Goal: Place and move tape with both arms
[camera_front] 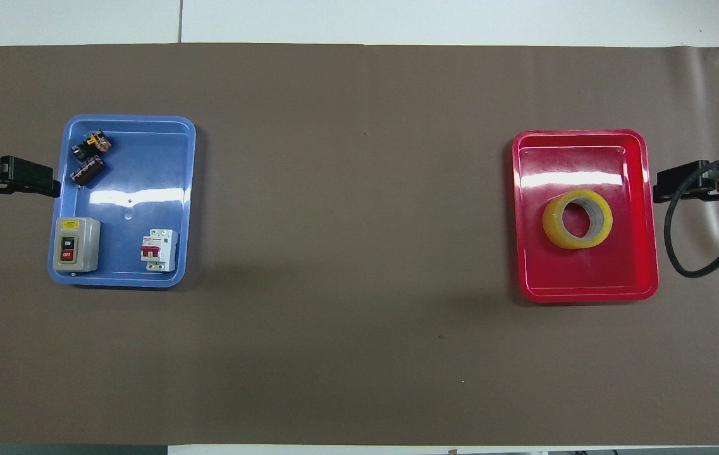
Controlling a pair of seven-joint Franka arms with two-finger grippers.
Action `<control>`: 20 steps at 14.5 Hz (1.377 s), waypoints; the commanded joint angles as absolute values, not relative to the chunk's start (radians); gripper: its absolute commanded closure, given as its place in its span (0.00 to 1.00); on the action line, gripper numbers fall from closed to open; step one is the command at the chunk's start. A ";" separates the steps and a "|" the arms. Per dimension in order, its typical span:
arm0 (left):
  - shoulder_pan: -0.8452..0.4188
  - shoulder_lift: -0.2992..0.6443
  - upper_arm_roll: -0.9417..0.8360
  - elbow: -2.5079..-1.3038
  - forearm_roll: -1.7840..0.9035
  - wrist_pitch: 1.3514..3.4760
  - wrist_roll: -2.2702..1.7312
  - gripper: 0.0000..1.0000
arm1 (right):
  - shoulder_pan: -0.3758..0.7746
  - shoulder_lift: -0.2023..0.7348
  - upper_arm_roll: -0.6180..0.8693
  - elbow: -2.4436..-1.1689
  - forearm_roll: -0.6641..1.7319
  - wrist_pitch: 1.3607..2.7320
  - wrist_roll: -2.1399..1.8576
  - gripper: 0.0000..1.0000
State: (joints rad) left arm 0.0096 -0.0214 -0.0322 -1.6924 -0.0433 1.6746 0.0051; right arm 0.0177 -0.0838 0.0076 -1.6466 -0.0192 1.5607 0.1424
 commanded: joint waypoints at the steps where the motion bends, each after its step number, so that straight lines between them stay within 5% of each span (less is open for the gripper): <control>1: 0.014 -0.040 -0.031 -1.704 -0.052 1.671 0.012 0.00 | 0.015 -0.080 0.018 -1.629 0.014 1.542 0.199 0.00; 20: 0.014 -0.040 -0.031 -1.704 -0.052 1.671 0.012 0.00 | 0.026 -0.069 0.034 -1.600 0.012 1.520 0.183 0.00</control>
State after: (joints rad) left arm 0.0096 -0.0214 -0.0322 -1.6924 -0.0433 1.6746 0.0051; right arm 0.0325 -0.0792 0.0285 -1.6195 0.0052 1.5307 0.1715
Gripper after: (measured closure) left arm 0.000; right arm 0.000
